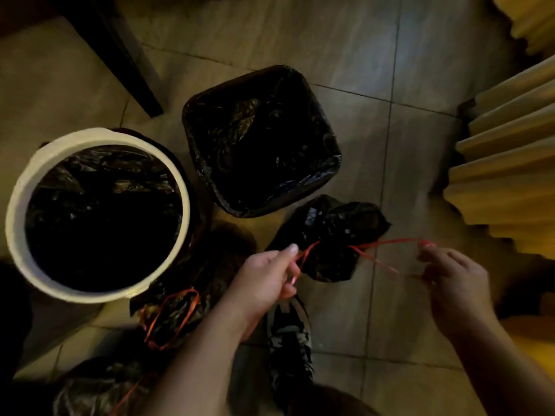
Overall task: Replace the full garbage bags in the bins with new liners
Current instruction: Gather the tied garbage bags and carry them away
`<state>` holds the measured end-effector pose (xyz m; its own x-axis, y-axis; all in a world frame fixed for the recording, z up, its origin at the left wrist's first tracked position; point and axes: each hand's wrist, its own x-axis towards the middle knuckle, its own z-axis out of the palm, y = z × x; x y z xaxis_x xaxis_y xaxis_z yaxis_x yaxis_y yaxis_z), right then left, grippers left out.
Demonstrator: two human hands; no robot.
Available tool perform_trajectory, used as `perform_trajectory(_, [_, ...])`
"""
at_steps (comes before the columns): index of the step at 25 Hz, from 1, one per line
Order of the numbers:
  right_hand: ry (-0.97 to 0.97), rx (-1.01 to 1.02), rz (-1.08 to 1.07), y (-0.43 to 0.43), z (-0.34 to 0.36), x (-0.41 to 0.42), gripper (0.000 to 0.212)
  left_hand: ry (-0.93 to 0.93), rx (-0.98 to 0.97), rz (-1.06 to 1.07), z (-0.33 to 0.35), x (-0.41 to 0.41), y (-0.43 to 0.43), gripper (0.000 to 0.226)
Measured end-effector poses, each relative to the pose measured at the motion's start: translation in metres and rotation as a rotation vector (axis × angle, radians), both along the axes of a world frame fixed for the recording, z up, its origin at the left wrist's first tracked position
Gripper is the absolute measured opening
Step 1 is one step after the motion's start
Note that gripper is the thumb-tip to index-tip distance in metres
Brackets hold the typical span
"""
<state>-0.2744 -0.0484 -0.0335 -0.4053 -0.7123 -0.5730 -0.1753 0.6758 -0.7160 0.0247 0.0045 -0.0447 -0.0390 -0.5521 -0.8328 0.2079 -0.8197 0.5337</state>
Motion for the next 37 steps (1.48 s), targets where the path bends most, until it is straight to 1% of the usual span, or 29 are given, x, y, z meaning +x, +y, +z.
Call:
perform_trajectory(1, [-0.057, -0.029, 0.043, 0.003, 0.021, 0.007, 0.023, 0.073, 0.012, 0.135, 0.016, -0.006, 0.002, 0.034])
perform_trajectory(2, [-0.138, -0.055, 0.070, 0.005, 0.041, 0.015, 0.024, 0.109, 0.015, 0.223, 0.031, -0.012, 0.003, 0.028])
perform_trajectory(4, [-0.275, -0.064, 0.175, 0.010, 0.070, 0.037, 0.015, 0.124, 0.009, 0.273, 0.058, -0.027, 0.008, 0.025])
perform_trajectory(5, [-0.306, -0.042, 0.252, 0.014, 0.080, 0.050, 0.014, 0.148, 0.021, 0.277, 0.073, -0.035, 0.011, 0.026])
perform_trajectory(7, [-0.312, 0.071, 0.369, 0.027, 0.091, 0.076, 0.020, 0.193, 0.052, 0.233, 0.101, -0.052, 0.013, 0.033])
perform_trajectory(9, [-0.306, 0.210, 0.413, 0.039, 0.099, 0.099, 0.029, 0.182, 0.068, 0.125, 0.116, -0.069, 0.017, 0.042])
perform_trajectory(10, [-0.303, 0.262, 0.398, 0.044, 0.100, 0.107, 0.031, 0.143, 0.073, 0.054, 0.119, -0.075, 0.020, 0.049])
perform_trajectory(12, [-0.278, 0.324, 0.344, 0.048, 0.103, 0.114, 0.025, 0.047, 0.069, -0.059, 0.120, -0.076, 0.030, 0.063])
perform_trajectory(14, [-0.268, 0.347, 0.310, 0.051, 0.102, 0.116, 0.022, 0.007, 0.042, -0.076, 0.118, -0.069, 0.041, 0.067])
perform_trajectory(15, [-0.275, 0.358, 0.315, 0.052, 0.100, 0.117, 0.023, -0.005, 0.029, -0.049, 0.115, -0.065, 0.048, 0.064])
perform_trajectory(17, [-0.291, 0.389, 0.356, 0.056, 0.097, 0.122, 0.025, -0.029, 0.040, 0.058, 0.105, -0.053, 0.063, 0.046])
perform_trajectory(19, [-0.281, 0.403, 0.399, 0.057, 0.092, 0.128, 0.027, -0.034, 0.131, 0.212, 0.089, -0.036, 0.080, 0.021])
perform_trajectory(21, [-0.280, 0.386, 0.442, 0.058, 0.089, 0.129, 0.027, -0.126, 0.274, 0.351, 0.068, -0.011, 0.099, 0.008])
perform_trajectory(23, [-0.271, 0.363, 0.532, 0.061, 0.087, 0.128, 0.027, -0.327, 0.397, 0.450, 0.042, 0.024, 0.115, 0.008])
perform_trajectory(25, [-0.252, 0.328, 0.627, 0.068, 0.081, 0.123, 0.025, -0.526, 0.474, 0.472, 0.015, 0.060, 0.130, 0.009])
perform_trajectory(27, [-0.201, 0.302, 0.677, 0.071, 0.073, 0.117, 0.023, -0.682, 0.511, 0.392, -0.012, 0.089, 0.146, 0.022])
perform_trajectory(29, [-0.156, 0.289, 0.694, 0.067, 0.068, 0.113, 0.023, -0.786, 0.518, 0.308, -0.034, 0.109, 0.160, 0.034])
perform_trajectory(31, [-0.136, 0.287, 0.676, 0.061, 0.059, 0.112, 0.024, -0.803, 0.520, 0.264, -0.060, 0.122, 0.175, 0.044])
perform_trajectory(33, [-0.171, 0.269, 0.624, 0.059, 0.046, 0.115, 0.019, -0.748, 0.512, 0.180, -0.083, 0.129, 0.187, 0.048])
perform_trajectory(34, [-0.197, 0.250, 0.603, 0.059, 0.040, 0.118, 0.015, -0.708, 0.486, 0.140, -0.093, 0.130, 0.190, 0.043])
perform_trajectory(35, [-0.217, 0.231, 0.591, 0.061, 0.035, 0.121, 0.012, -0.672, 0.458, 0.133, -0.101, 0.131, 0.191, 0.033])
perform_trajectory(36, [-0.228, 0.213, 0.579, 0.062, 0.032, 0.125, 0.009, -0.639, 0.435, 0.183, -0.106, 0.132, 0.192, 0.023])
perform_trajectory(37, [-0.237, 0.199, 0.562, 0.063, 0.031, 0.130, 0.009, -0.602, 0.422, 0.271, -0.110, 0.133, 0.191, 0.022])
